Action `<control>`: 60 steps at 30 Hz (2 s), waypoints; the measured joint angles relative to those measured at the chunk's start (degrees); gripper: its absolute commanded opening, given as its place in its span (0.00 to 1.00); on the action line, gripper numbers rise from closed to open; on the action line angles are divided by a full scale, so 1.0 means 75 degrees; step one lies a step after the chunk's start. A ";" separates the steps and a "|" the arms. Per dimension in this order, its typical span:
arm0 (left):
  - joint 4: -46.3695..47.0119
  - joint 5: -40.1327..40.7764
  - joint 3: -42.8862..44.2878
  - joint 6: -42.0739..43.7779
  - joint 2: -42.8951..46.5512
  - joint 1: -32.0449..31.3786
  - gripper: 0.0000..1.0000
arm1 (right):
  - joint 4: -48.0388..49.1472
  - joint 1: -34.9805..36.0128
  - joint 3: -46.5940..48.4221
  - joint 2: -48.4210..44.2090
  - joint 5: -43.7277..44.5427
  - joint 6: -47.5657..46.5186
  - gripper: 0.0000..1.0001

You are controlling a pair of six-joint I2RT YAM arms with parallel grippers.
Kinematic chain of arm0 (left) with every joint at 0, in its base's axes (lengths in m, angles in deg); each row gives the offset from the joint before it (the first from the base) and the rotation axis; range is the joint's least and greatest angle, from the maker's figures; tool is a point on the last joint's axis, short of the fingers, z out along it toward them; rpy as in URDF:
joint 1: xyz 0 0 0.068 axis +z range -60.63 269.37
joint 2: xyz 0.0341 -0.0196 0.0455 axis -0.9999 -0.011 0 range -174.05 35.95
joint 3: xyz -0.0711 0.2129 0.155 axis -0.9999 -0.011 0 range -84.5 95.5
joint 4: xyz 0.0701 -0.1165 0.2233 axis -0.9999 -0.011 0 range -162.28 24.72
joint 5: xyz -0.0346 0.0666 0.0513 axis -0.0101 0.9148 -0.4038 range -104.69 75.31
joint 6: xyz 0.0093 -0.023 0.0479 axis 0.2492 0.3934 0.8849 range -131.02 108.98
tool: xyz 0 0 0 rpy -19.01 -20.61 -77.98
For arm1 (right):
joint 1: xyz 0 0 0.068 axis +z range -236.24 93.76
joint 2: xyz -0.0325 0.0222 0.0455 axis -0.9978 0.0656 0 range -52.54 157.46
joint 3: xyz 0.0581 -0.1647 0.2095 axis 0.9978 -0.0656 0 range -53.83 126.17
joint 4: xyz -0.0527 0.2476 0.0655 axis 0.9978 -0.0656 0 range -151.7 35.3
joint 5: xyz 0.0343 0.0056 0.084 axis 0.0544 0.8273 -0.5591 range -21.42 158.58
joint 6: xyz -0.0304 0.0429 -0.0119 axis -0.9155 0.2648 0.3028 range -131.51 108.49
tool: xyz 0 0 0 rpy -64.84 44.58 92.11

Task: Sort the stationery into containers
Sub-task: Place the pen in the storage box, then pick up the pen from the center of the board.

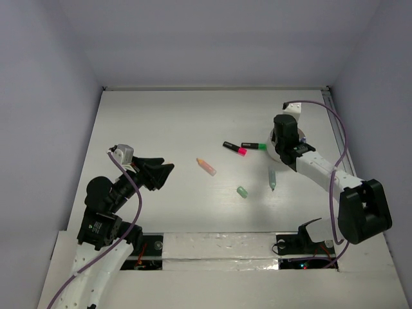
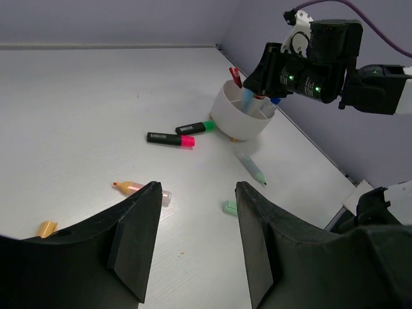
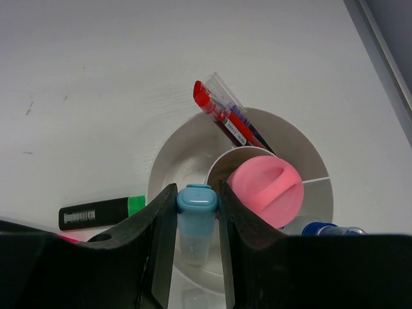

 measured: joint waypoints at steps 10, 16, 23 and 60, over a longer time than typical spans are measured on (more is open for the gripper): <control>0.0006 -0.0067 0.0000 0.0000 0.0000 0.0082 0.46 | 0.0044 0.0029 -0.0093 -0.0143 0.0015 0.0093 0.40; 0.0009 -0.0143 0.0000 -0.0003 -0.0003 0.0093 0.46 | 0.0003 0.0029 -0.0093 -0.0364 0.0006 0.0189 0.50; 0.0012 -0.0192 0.0000 -0.0003 -0.0003 0.0157 0.46 | -0.0169 0.0035 -0.0090 -0.0699 -0.0125 0.0268 0.51; 0.0044 -0.0195 0.0000 -0.0009 -0.0032 0.0242 0.33 | -0.4086 0.1483 0.4960 0.4937 -0.4596 -0.2267 0.63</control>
